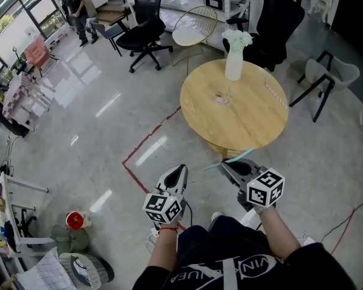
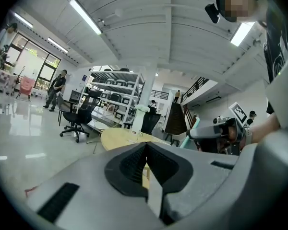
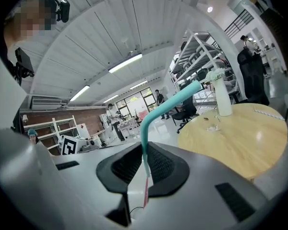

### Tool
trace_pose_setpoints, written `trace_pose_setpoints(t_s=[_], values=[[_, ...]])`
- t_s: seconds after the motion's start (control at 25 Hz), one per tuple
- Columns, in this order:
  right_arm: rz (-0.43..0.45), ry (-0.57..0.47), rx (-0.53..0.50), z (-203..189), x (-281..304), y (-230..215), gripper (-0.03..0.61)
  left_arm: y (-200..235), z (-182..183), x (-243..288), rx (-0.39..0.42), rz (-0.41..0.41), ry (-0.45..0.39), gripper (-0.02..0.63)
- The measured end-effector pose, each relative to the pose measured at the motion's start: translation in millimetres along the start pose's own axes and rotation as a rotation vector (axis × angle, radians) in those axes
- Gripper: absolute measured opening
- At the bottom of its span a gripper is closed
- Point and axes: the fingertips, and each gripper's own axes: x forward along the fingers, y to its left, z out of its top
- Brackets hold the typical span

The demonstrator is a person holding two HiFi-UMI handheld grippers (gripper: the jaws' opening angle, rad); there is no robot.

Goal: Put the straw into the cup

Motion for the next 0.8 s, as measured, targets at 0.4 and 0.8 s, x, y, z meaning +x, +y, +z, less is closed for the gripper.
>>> trace_pose_setpoints(t_s=[0.4,0.8], values=[[0.016,-0.016,0.003,10.0,7.1,-12.0,0.032,7.5,5.3,15.6,-0.009,-0.004,0.017,0.008],[-0.05,-0.026,0.035,35.5,51.0,-68.6,0.032,43.9,15.1,94.2,-0.035,-0.091,0.044,0.007]])
